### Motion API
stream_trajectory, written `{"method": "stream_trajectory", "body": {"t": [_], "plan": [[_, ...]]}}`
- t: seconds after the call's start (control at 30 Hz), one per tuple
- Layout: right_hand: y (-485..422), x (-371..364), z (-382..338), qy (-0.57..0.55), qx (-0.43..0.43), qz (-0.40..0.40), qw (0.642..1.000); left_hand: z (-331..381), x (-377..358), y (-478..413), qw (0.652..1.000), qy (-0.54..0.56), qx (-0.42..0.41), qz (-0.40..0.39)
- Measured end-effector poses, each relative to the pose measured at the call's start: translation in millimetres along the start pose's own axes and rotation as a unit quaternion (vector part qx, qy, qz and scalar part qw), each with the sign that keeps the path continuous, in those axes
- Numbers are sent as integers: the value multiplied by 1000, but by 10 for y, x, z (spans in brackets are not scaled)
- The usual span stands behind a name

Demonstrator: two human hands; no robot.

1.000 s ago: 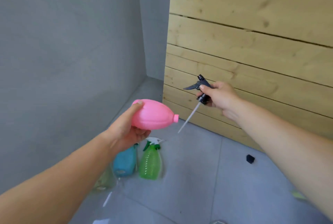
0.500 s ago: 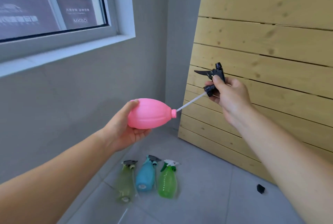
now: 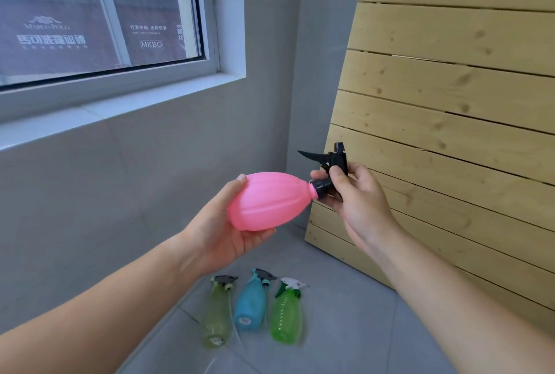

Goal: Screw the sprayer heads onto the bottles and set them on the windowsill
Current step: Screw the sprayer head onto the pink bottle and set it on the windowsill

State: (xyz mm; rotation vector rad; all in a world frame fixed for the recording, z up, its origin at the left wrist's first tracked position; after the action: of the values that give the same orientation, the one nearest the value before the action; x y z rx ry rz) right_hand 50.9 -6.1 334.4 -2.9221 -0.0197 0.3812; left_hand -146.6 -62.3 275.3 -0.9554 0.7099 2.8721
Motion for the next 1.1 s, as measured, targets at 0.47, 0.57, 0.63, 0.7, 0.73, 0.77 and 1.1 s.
{"method": "stream_trajectory", "body": {"t": [0.47, 0.57, 0.63, 0.7, 0.73, 0.77, 1.1], "plan": [[64, -45, 68, 96, 8, -174, 980, -252, 40, 14, 985, -78, 149, 33], [54, -25, 71, 94, 10, -171, 981, -257, 36, 25, 979, -113, 170, 17], [24, 31, 115, 62, -4, -146, 987, -155, -16, 7, 984, -130, 120, 4], [5, 74, 145, 18, -27, -127, 991, -64, -87, 7, 986, -157, 55, -20], [-1, 86, 151, -5, -40, -125, 991, -51, -113, 8, 984, -173, 30, -32], [-1, 92, 152, -25, -52, -128, 990, -49, -127, 12, 980, -193, 10, -38], [20, 144, 188, -6, -83, -122, 989, -78, -126, 52, 948, -316, -37, -27]]}}
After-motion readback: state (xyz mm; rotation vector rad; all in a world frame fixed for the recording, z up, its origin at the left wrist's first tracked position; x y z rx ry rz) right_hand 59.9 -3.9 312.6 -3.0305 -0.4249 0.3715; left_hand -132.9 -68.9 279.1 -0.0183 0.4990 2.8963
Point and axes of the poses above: each hand's wrist, its own y-axis away from the middle knuckle, its own x-axis out of the back of the hand, z = x × y, the point moved 8 cm from there along -y, towards the middle knuckle, and after that the axes turned 4 degrees about x, right-handed, at the moved point
